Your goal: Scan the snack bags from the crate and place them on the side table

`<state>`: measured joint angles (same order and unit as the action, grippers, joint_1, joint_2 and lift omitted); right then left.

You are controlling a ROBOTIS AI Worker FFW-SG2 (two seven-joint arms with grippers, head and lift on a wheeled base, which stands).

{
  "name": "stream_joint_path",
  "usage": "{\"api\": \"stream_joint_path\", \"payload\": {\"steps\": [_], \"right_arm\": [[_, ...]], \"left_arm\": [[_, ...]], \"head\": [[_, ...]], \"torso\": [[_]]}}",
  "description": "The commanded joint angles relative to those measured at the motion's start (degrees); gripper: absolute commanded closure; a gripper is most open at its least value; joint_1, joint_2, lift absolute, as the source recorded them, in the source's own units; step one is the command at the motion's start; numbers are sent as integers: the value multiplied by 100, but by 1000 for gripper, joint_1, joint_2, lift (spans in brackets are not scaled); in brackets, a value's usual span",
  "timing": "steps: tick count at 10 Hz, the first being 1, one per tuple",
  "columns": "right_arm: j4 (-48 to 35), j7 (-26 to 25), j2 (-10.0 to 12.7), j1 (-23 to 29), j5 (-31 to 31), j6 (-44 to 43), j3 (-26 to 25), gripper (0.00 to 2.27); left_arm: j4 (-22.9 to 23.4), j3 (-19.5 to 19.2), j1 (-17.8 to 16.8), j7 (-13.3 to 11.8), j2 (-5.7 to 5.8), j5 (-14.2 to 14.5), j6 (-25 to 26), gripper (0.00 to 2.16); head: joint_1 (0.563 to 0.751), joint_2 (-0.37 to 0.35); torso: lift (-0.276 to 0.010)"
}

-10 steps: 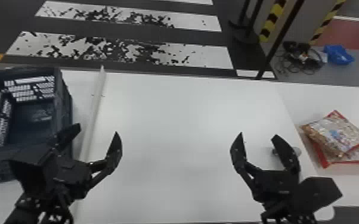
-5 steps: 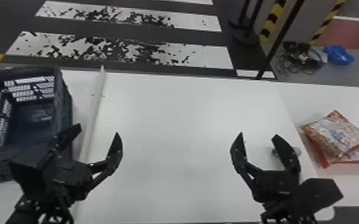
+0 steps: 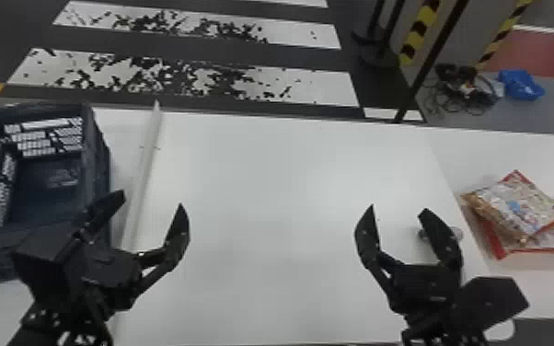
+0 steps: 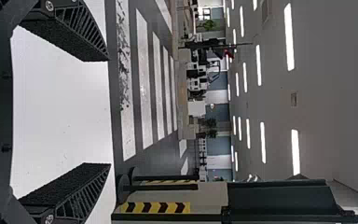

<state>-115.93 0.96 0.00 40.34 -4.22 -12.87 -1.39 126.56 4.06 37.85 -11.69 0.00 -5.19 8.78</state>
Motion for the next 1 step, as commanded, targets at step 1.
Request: {"api": "stream_joint_path", "payload": {"steps": [1], "right_arm": [[-9,0,5,9,0,0,-2,73]], "left_arm": [[0,7,3,0,-15,0,-3,83]], "head": [[695,-136]], "torso": [[-94]]}}
